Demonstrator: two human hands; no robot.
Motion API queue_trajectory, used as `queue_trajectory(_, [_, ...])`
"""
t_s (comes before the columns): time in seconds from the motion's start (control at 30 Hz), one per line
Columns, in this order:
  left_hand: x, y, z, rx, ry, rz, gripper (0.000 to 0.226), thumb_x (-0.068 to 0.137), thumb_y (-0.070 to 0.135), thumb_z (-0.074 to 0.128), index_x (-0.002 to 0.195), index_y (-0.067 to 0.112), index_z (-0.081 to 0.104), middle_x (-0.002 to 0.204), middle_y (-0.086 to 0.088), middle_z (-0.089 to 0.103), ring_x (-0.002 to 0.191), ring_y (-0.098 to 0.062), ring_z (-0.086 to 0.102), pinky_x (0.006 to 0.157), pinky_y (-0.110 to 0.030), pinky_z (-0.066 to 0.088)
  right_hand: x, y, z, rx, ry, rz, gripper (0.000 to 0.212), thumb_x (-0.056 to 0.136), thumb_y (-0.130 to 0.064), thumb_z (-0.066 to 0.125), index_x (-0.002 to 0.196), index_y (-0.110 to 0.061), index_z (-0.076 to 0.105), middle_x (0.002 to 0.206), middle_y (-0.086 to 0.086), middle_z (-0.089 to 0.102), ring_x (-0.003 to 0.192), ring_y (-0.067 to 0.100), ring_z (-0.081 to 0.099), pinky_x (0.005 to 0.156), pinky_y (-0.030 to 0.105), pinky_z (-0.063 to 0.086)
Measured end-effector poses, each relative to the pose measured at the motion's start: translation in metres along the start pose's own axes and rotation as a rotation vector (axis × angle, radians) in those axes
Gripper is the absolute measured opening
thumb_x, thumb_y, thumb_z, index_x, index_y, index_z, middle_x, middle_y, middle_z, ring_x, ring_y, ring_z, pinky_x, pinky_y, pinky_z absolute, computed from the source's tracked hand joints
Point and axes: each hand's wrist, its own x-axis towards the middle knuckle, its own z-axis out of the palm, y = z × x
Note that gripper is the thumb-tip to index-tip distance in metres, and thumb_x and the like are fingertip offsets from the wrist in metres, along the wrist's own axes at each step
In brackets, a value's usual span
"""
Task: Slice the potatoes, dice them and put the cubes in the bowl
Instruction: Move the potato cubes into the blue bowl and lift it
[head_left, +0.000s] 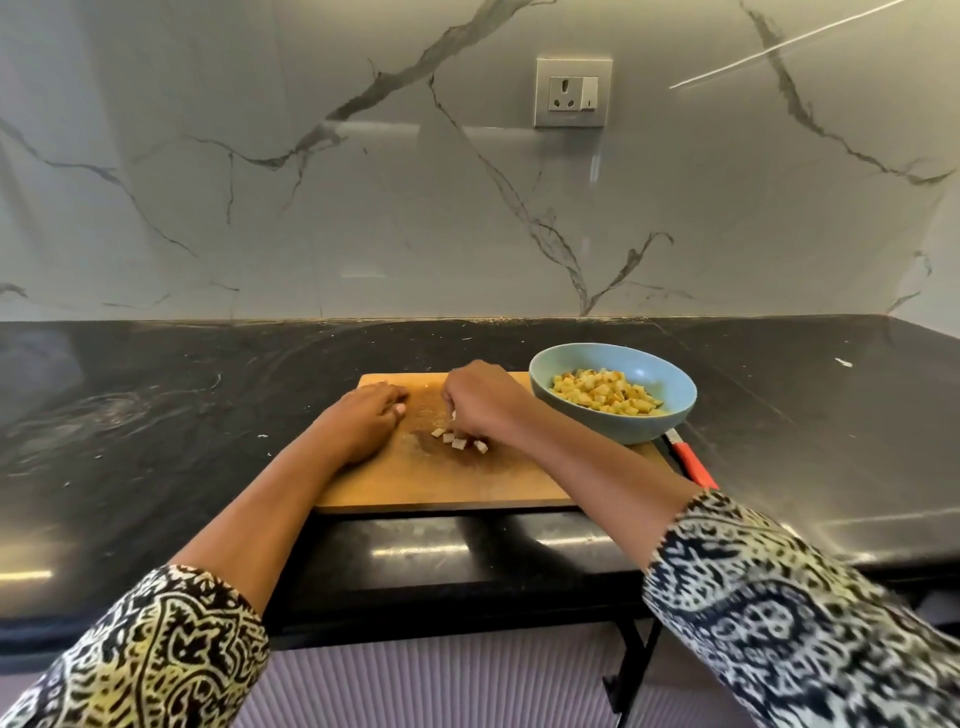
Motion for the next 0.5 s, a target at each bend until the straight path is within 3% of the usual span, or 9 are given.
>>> queue_trajectory(0.1, [-0.002,0.002,-0.001,-0.011,0.000,0.001,0.043,0.102,0.026,0.038,0.145,0.019,0.036,0.151,-0.004,0.036,0.137,-0.021,0.035,0.114,-0.038,0.027,0.019,0.000,-0.008,0.013,-0.086,0.118,0.022,0.087,-0.015,0.068,0.105,-0.002,0.066,0.091,0.008,0.061,0.093,0.024,0.065,0.078,0.028,0.050])
queue_trajectory(0.17, [-0.003,0.002,-0.002,-0.024,0.001,0.003,0.043,0.102,0.026,0.039,0.144,0.019,0.037,0.150,-0.004,0.037,0.136,-0.021,0.036,0.113,-0.038,0.028,0.028,0.008,-0.023,0.276,-0.233,0.240,0.025,0.086,-0.012,0.069,0.106,0.003,0.065,0.092,0.011,0.065,0.083,0.023,0.068,0.075,0.028,0.057])
queue_trajectory(0.23, [-0.004,0.001,-0.003,-0.031,-0.004,0.008,0.043,0.102,0.026,0.039,0.144,0.019,0.037,0.149,-0.004,0.038,0.135,-0.021,0.036,0.113,-0.038,0.028,0.025,0.019,-0.047,0.567,-0.310,0.332,0.020,0.088,-0.004,0.064,0.106,0.007,0.065,0.086,0.013,0.066,0.066,0.018,0.066,0.059,0.023,0.058])
queue_trajectory(0.33, [-0.004,0.001,-0.003,-0.029,-0.001,0.015,0.043,0.102,0.026,0.039,0.144,0.018,0.036,0.149,-0.004,0.038,0.136,-0.021,0.036,0.113,-0.038,0.028,0.006,0.047,-0.083,0.740,-0.240,0.358,0.019,0.090,0.002,0.059,0.107,0.008,0.065,0.085,0.013,0.065,0.069,0.016,0.064,0.059,0.018,0.057])
queue_trajectory(0.43, [-0.002,-0.001,-0.002,-0.026,-0.005,0.018,0.043,0.102,0.026,0.038,0.144,0.017,0.036,0.149,-0.005,0.038,0.136,-0.022,0.036,0.113,-0.038,0.027,-0.013,0.074,-0.105,0.630,-0.105,0.398,0.015,0.090,0.003,0.058,0.101,0.006,0.068,0.084,0.013,0.065,0.066,0.015,0.062,0.058,0.018,0.055])
queue_trajectory(0.5, [-0.002,-0.001,-0.002,-0.033,-0.009,0.019,0.043,0.102,0.025,0.039,0.144,0.017,0.036,0.149,-0.005,0.038,0.135,-0.022,0.036,0.113,-0.038,0.027,-0.025,0.083,-0.111,0.419,-0.147,0.421,0.017,0.092,-0.002,0.055,0.101,0.002,0.069,0.089,0.013,0.065,0.069,0.016,0.060,0.058,0.022,0.054])
